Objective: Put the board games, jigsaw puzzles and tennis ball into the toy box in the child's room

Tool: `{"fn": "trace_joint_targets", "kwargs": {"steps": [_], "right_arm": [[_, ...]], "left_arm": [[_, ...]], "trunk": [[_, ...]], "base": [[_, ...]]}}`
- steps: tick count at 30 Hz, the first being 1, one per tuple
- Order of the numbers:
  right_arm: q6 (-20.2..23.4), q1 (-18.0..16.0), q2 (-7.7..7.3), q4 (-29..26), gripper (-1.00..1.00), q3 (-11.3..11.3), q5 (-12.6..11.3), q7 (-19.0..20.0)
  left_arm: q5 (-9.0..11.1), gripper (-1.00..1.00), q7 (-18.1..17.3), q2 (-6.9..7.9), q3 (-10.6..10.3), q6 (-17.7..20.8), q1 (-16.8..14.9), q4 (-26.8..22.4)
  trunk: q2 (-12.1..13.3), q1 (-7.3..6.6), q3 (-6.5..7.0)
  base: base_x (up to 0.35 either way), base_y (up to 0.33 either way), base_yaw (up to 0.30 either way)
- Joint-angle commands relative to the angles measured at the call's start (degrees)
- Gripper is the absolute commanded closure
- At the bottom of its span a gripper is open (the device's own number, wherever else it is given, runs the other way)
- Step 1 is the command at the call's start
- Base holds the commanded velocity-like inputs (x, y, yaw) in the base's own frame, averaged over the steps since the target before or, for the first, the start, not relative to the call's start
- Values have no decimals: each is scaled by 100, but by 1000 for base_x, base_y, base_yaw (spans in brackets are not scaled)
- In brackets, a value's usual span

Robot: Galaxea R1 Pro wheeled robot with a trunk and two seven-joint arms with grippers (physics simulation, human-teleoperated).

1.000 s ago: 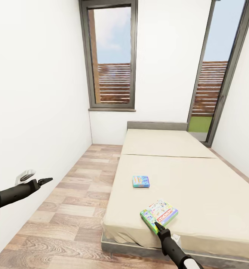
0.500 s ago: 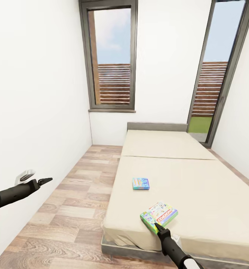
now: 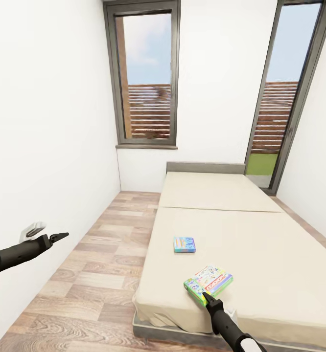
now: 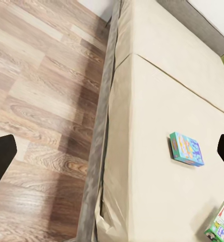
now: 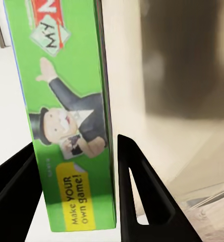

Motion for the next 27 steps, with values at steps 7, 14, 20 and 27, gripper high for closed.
{"fn": "trace_joint_targets", "kwargs": {"steps": [7,14,20,27], "right_arm": [[70,-4,8,-27,100,-23,-23,3],[118,-10,0,-143,100,16,-6,54],[279,-6,-5,-669,100,139,18,70],[935,57,45,-1714,100,910,30,38]], "left_arm": [[-2,-100,-17,0,3,42,-5,-1],[-4,-100,-17,0,9,40,-5,-1],[-6,-100,-17,0,10,40,-5,-1],[-7,-100,-17,5,16,40,-5,8]], "trunk": [[279,-155,120],[560,-309,246],[801,-441,353],[1081,-594,479]], "base": [[0,0,0],[0,0,0],[0,0,0],[0,0,0]]}}
